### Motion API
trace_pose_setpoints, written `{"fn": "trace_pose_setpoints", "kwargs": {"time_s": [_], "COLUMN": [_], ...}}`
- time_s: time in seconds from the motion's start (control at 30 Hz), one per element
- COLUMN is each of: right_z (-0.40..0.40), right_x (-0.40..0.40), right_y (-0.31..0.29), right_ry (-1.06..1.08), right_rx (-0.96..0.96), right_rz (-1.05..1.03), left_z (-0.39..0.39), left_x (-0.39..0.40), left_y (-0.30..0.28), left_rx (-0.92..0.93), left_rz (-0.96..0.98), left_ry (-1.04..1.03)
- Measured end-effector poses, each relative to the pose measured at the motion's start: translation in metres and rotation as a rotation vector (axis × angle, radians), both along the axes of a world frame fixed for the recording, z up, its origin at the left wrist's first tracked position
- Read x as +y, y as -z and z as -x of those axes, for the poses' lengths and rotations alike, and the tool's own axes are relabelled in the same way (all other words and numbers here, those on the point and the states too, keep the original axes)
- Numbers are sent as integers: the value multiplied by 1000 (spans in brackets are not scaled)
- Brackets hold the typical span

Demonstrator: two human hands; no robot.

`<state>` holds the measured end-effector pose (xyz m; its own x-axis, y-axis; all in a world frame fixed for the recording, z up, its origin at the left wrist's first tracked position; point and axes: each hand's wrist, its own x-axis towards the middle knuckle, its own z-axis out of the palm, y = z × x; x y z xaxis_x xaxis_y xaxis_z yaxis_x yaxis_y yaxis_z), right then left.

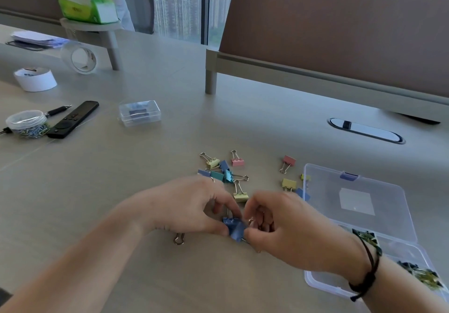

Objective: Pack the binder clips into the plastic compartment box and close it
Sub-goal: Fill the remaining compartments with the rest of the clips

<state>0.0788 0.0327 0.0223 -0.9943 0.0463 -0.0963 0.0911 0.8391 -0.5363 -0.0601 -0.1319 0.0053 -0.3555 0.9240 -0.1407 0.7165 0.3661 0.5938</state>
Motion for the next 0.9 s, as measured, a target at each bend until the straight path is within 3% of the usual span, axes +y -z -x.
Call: {"fn": "trace_pose_setpoints", "kwargs": {"time_s": [0.13,0.27,0.4,0.53,0.9], "right_z": [9,34,65,82,80], "right_x": [10,17,18,12,16], "right_y": [-8,-12,-7,1,10], "right_ry": [160,376,313,157,100], "right_rx": [20,49,69,74,20], "right_rz": [273,465,216,-98,-65], "left_z": [4,19,25,24,24], "left_x": [-1,3,5,3,0], "left_y": [-2,1,9,10,5], "left_rx": [-38,139,241,235,101], "left_rz": [-48,-223,-87,-116,-74], "left_ry": [-116,-400,-464,-487,-468]}}
